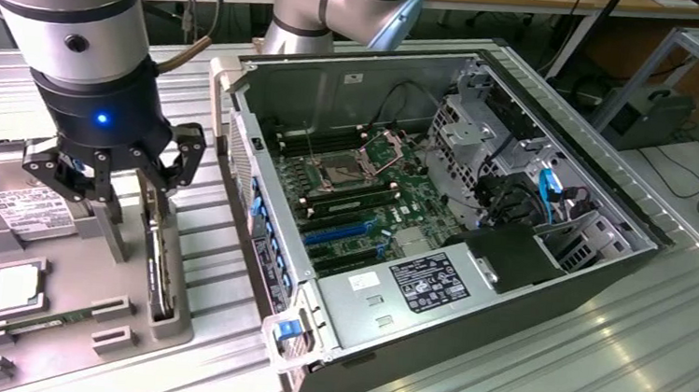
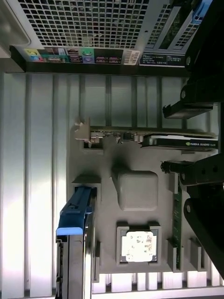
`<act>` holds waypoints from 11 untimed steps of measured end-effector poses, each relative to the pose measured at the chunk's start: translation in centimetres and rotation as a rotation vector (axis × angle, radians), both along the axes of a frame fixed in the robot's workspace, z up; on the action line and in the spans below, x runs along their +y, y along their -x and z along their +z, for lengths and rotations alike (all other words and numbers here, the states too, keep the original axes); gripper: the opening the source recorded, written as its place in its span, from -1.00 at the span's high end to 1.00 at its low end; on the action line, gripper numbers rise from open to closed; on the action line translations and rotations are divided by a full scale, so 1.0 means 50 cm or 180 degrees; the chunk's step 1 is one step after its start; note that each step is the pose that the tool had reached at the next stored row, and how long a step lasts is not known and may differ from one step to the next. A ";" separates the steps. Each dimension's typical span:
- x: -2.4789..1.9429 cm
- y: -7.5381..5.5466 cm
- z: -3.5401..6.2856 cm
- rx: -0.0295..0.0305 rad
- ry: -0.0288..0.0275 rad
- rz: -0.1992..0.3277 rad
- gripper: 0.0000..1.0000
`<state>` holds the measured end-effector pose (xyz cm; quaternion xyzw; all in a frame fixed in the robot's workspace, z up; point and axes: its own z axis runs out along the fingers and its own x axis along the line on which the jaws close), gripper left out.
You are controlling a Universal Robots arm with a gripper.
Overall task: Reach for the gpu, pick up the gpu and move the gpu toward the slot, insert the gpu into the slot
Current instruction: 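Pick up the gpu and move the gpu toward the slot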
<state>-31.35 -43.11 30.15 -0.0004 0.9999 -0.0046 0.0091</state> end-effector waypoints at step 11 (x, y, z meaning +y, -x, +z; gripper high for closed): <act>-0.0129 0.000 -0.028 0.0000 0.0000 0.0000 0.01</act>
